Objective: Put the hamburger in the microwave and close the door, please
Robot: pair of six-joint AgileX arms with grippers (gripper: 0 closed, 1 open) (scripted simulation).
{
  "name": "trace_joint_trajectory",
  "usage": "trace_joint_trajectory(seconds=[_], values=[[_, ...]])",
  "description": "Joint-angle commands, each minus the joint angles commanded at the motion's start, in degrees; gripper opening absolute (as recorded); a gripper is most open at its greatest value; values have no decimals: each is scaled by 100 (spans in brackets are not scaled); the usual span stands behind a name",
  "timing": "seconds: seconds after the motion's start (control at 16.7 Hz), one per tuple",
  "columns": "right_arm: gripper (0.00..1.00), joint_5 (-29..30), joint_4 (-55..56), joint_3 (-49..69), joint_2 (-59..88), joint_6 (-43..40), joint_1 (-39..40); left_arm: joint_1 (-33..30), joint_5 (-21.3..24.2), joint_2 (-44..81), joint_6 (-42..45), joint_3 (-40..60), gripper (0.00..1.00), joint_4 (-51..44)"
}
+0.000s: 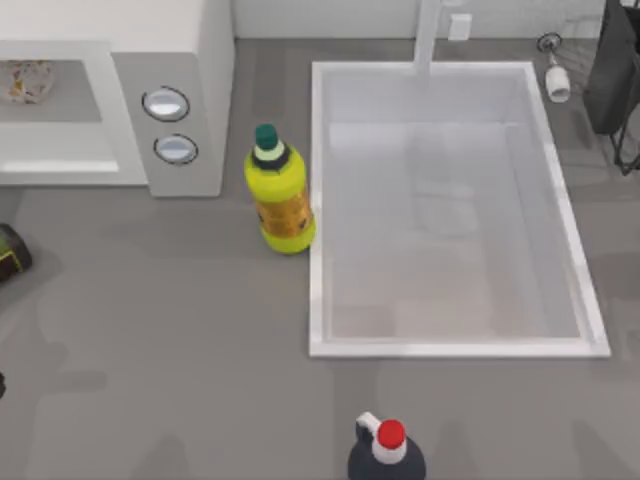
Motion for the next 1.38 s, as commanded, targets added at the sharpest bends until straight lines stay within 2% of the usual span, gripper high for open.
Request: trace_joint_trajectory(seconds=[0.6, 1.08, 1.38], values=[[100, 0, 0, 0, 0, 0, 0, 1732, 1721, -429, -10, 360, 0, -790], [100, 0, 0, 0, 0, 0, 0, 1822, 1827, -255, 156, 542, 0, -853], [100, 0, 0, 0, 0, 0, 0, 2047, 1928, 1264, 1307, 2018, 0, -1200]])
